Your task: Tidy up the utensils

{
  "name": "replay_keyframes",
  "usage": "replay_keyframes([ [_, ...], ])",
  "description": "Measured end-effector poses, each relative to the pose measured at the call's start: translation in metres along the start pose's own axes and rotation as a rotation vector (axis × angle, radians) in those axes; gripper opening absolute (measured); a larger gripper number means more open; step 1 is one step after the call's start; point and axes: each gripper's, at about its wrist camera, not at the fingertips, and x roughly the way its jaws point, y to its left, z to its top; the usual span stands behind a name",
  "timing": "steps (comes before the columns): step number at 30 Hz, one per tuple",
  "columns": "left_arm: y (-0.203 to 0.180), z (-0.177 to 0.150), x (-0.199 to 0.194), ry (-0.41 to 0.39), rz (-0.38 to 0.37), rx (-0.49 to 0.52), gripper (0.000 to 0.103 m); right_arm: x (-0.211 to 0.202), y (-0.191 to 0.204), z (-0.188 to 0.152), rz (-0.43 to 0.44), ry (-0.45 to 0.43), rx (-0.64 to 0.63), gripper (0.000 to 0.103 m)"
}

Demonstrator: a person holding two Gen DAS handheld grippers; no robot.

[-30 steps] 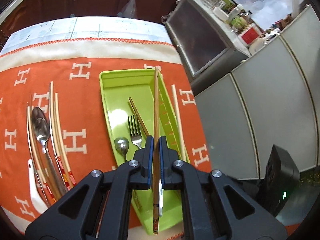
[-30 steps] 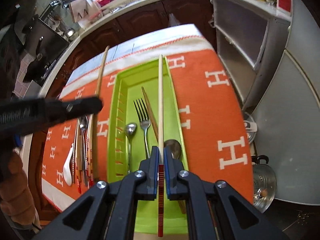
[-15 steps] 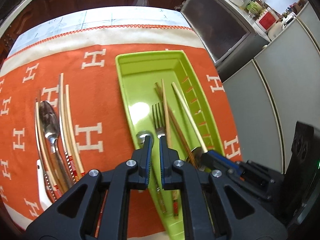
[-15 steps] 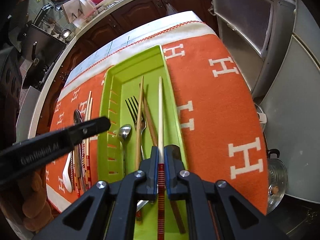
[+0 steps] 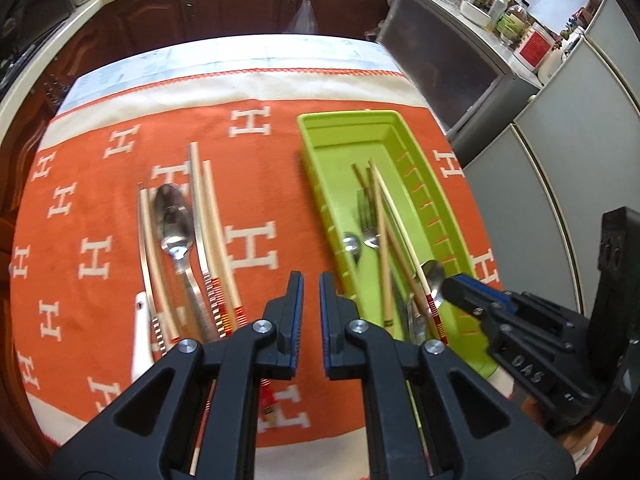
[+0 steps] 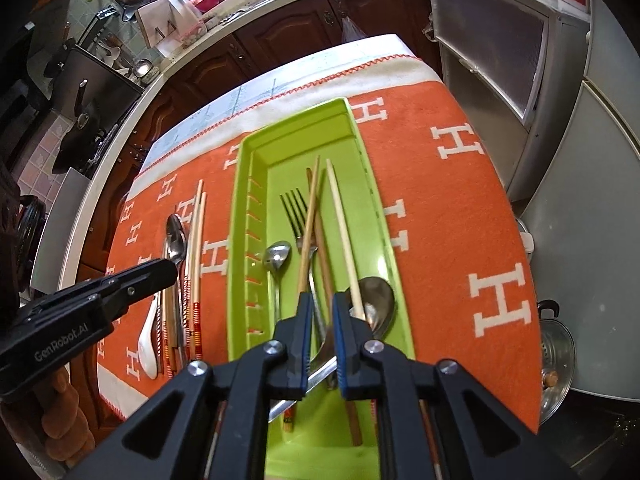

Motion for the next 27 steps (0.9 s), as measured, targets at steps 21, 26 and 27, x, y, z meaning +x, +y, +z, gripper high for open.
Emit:
replay_keyframes([
  [21, 0.082, -0.060, -0.055, -0.112, 0.146, -0.052, 0.009, -0.025, 0.063, -0.028, -0.005, -0.024, -0.098, 0.011],
  [26, 0.105, -0.069, -0.066, -0.138, 0.185, -0.070, 0.009, -0.023, 0.086, -0.033, 0.005, -0.020, -0.143, 0.011],
  [27, 0.110, -0.071, -0.067, -0.144, 0.197, -0.075, 0.009, -0.022, 0.089, -0.033, 0.007, -0.018, -0.151, 0.011],
])
